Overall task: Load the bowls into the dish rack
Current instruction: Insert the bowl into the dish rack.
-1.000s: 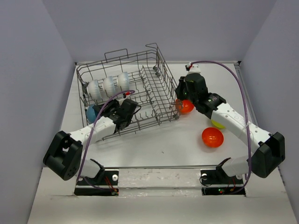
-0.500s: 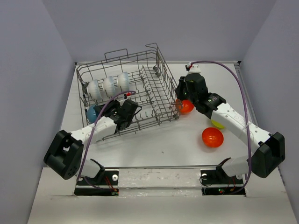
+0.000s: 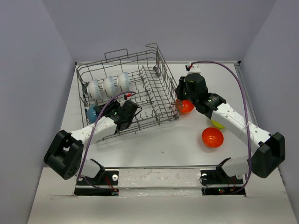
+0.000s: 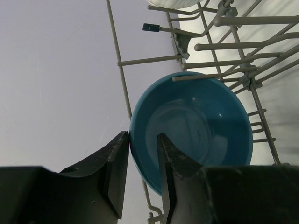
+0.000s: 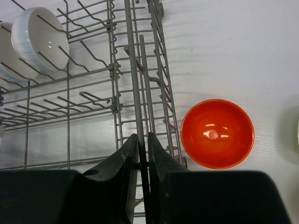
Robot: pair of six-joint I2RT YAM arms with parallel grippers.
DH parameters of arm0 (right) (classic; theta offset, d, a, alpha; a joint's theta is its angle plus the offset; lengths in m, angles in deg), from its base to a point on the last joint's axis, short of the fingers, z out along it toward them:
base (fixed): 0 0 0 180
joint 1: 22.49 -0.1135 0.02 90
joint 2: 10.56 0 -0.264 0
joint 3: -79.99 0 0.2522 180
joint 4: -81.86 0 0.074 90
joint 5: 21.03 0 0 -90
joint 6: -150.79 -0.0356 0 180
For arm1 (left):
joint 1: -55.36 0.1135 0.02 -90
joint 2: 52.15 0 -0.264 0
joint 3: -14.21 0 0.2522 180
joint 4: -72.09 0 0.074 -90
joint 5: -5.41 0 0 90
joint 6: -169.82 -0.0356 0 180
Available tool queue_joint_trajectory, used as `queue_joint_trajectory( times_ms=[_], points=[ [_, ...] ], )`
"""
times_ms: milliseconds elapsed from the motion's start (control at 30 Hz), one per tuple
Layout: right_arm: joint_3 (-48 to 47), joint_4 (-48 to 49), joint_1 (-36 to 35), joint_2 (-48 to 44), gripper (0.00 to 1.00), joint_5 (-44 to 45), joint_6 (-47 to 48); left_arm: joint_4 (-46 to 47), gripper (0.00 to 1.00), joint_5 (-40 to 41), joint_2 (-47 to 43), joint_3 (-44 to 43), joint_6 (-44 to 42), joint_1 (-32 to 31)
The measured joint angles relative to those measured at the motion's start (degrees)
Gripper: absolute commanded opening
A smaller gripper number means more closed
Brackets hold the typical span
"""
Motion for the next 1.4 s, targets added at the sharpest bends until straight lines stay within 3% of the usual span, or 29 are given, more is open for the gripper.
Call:
queue_joint_trajectory(
  times_ms=[433,1400],
  points=[
    [0.11,0.07,0.00,-0.09,0.01,0.00,-0.02,-1.18,0.52,-1.25,0.00,0.00,1.07,-0.31],
    [0.44,0.57,0.00,-0.20,0.01,-0.02,-0.07,-3.93,0.53,-5.22,-0.24,-1.07,5.09,-0.66]
  ],
)
